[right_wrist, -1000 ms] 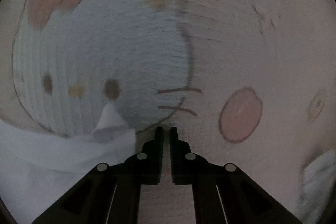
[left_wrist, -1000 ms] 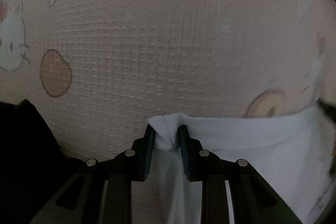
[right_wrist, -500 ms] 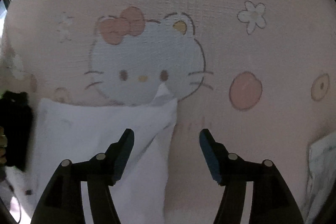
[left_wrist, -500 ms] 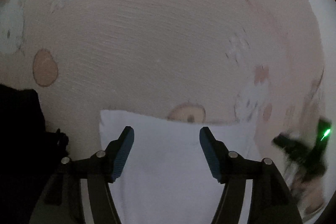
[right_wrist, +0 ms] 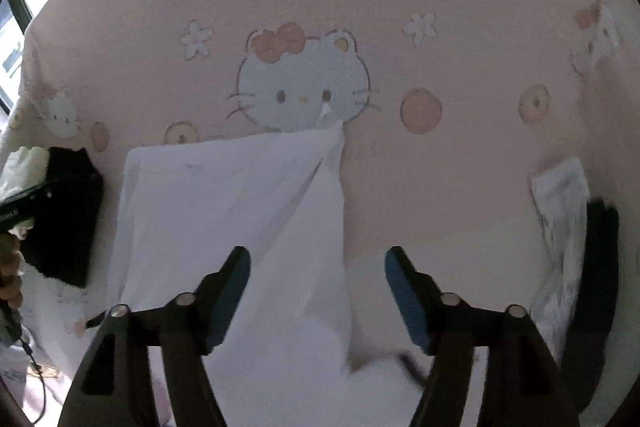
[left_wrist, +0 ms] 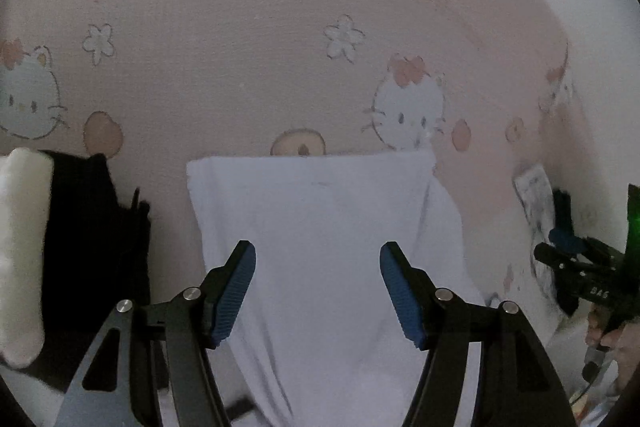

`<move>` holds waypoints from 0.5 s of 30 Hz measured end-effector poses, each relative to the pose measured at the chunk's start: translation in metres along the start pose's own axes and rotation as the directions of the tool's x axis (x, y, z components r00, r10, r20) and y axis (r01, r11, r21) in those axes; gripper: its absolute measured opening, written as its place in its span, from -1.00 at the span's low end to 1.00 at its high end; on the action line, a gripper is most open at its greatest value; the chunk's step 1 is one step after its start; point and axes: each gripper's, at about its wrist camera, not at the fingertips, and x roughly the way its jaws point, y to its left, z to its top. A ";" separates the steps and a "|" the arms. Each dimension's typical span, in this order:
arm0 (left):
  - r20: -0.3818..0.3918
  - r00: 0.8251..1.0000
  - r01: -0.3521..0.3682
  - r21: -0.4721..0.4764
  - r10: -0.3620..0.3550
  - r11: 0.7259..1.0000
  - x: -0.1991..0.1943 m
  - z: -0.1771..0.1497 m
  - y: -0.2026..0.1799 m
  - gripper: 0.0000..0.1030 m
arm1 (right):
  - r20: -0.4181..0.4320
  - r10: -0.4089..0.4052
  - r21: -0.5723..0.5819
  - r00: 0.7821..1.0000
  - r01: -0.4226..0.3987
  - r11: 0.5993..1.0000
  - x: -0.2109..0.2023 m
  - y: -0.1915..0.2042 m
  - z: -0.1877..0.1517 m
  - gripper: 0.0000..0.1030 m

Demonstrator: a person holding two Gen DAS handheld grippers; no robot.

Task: Fold clothes
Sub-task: 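Lay the shirt flat on the bed and open both grippers, pulling back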

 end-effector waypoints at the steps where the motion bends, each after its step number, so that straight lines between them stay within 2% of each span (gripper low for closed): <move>1: 0.009 1.000 -0.005 0.023 0.005 1.000 -0.010 -0.008 -0.005 0.21 | 0.004 0.006 0.003 1.000 -0.006 1.000 -0.005 0.001 -0.008 0.38; 3: 0.020 1.000 -0.022 0.052 0.021 0.998 -0.023 -0.018 -0.012 0.21 | 0.017 0.019 0.005 1.000 -0.019 1.000 -0.015 0.004 -0.023 0.38; 10: 0.062 0.997 -0.056 0.088 0.050 0.995 -0.073 -0.058 -0.038 0.21 | 0.072 -0.015 -0.079 0.997 0.021 0.997 -0.064 0.038 -0.074 0.38; 13: 0.090 0.993 -0.083 0.089 0.075 0.993 -0.094 -0.074 -0.042 0.21 | 0.110 0.014 -0.104 0.994 -0.003 0.995 -0.082 0.047 -0.088 0.38; 15: 0.124 0.985 -0.130 0.107 0.116 0.986 -0.113 -0.087 -0.048 0.21 | 0.138 0.058 -0.111 0.989 -0.043 0.993 -0.091 0.049 -0.094 0.40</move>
